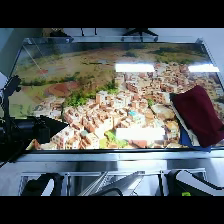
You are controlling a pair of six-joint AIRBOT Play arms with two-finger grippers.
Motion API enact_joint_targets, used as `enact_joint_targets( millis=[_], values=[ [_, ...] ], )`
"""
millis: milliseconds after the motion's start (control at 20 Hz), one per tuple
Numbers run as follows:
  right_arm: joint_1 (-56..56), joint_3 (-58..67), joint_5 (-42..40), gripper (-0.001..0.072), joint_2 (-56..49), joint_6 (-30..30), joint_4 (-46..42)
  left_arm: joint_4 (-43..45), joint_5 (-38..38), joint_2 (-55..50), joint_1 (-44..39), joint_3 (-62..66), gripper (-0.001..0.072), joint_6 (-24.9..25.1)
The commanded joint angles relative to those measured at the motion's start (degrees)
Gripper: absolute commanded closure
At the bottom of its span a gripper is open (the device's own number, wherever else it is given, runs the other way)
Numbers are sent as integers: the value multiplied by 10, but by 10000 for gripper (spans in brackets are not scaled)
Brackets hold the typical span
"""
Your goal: Fold the shirts.
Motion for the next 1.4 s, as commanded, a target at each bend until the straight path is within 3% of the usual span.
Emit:
enact_joint_targets(
  millis=[0,150,250,400,550,650,800,1100,1350],
  values=[
    [1,40,-59,693,-6,-5,155,0,36,0,0,0,691,0],
    [33,31,-111,689,3,-49,323,0,72,0,0,0,691,0],
    [105,-5,-130,689,28,-74,331,0,76,10,-7,-18,691,-2],
    [267,-168,-165,688,112,-102,331,4,102,73,-41,-129,691,-19],
    [448,-393,-258,688,228,-89,332,4,107,145,-89,-248,691,-46],
    [515,-475,-316,688,271,-75,331,4,124,188,-121,-296,691,-75],
    [529,-486,-321,688,272,-94,337,5,163,238,-152,-327,691,-107],
    [529,-486,-316,688,272,-97,342,4,167,256,-160,-330,691,-135],
    [529,-486,-316,688,272,-97,342,0,166,256,-160,-330,691,-135]
  ],
)
